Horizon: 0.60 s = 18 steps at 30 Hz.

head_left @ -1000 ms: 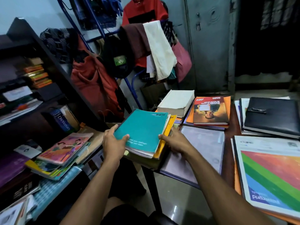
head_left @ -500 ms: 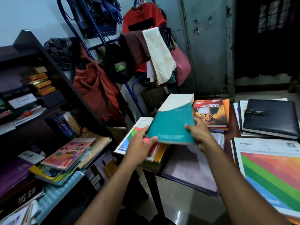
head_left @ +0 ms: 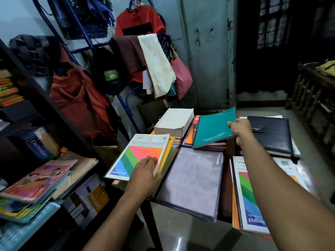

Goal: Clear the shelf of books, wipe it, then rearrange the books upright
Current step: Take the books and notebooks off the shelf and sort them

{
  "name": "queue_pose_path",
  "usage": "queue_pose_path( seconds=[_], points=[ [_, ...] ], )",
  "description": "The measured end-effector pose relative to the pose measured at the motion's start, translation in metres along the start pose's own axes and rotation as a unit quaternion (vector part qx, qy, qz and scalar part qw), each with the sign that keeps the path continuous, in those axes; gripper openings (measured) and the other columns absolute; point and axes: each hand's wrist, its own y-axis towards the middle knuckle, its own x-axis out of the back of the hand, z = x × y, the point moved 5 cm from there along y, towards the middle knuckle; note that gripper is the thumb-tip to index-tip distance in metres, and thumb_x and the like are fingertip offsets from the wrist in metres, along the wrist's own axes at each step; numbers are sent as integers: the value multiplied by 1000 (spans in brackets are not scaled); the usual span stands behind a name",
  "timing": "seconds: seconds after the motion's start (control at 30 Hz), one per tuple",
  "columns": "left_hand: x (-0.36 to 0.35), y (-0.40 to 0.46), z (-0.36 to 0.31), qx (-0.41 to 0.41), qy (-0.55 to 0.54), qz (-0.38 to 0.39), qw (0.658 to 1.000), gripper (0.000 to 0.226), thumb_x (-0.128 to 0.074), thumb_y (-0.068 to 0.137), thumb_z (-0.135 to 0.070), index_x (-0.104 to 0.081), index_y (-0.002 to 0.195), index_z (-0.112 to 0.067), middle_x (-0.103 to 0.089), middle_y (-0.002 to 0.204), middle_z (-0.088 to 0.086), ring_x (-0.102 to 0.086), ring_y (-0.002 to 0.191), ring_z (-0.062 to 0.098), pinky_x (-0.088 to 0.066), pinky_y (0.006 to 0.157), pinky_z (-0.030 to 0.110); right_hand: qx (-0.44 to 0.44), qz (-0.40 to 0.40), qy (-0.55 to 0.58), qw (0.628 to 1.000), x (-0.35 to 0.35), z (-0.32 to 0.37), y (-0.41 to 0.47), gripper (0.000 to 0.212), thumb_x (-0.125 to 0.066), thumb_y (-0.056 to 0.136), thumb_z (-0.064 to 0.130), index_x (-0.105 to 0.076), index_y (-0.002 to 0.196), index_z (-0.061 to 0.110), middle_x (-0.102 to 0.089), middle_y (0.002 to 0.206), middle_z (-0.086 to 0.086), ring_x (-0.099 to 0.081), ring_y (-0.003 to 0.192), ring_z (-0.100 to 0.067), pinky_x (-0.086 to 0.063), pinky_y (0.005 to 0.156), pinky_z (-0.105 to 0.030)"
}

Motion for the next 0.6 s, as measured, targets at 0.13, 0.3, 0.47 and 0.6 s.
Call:
queue_pose_path(
  seconds=[0.13, 0.3, 0.47, 0.6],
  points=[
    [-1, 0, -3, -6, 20, 4, 1000, 62, -52, 99, -36, -31, 156, -23, -25, 165, 3, -24, 151, 24, -16, 121, 32, 20, -32, -38, 999, 1, -8, 4, 22, -57, 90, -4, -66, 111, 0, -70, 112, -12, -67, 84, -22, -52, 61, -25],
    [-1, 0, -5, -8, 25, 7, 1000, 61, -51, 99, -37, -33, 155, -25, -26, 165, 2, -26, 150, 24, -18, 121, 33, 34, 10, -146, 989, -23, -28, -11, 33, -54, 87, -2, -62, 118, 4, -68, 123, -14, -66, 107, -32, -57, 92, -43],
    [0, -2, -4, -16, 28, 10, 999, 60, -50, 99, -38, -32, 155, -24, -26, 165, 3, -27, 149, 25, -20, 121, 34, 60, -30, -273, 960, -29, -16, -46, 42, -62, 90, 13, -54, 131, 9, -52, 137, -15, -53, 122, -34, -49, 99, -38],
    [4, -1, -4, -33, 23, 0, 999, 57, -53, 97, -34, -40, 150, -19, -36, 159, 7, -35, 143, 28, -25, 117, 33, 222, 37, -195, 955, -75, 21, -114, 45, -63, 90, 11, -56, 134, 12, -52, 135, -13, -49, 126, -31, -41, 108, -40]
  ],
)
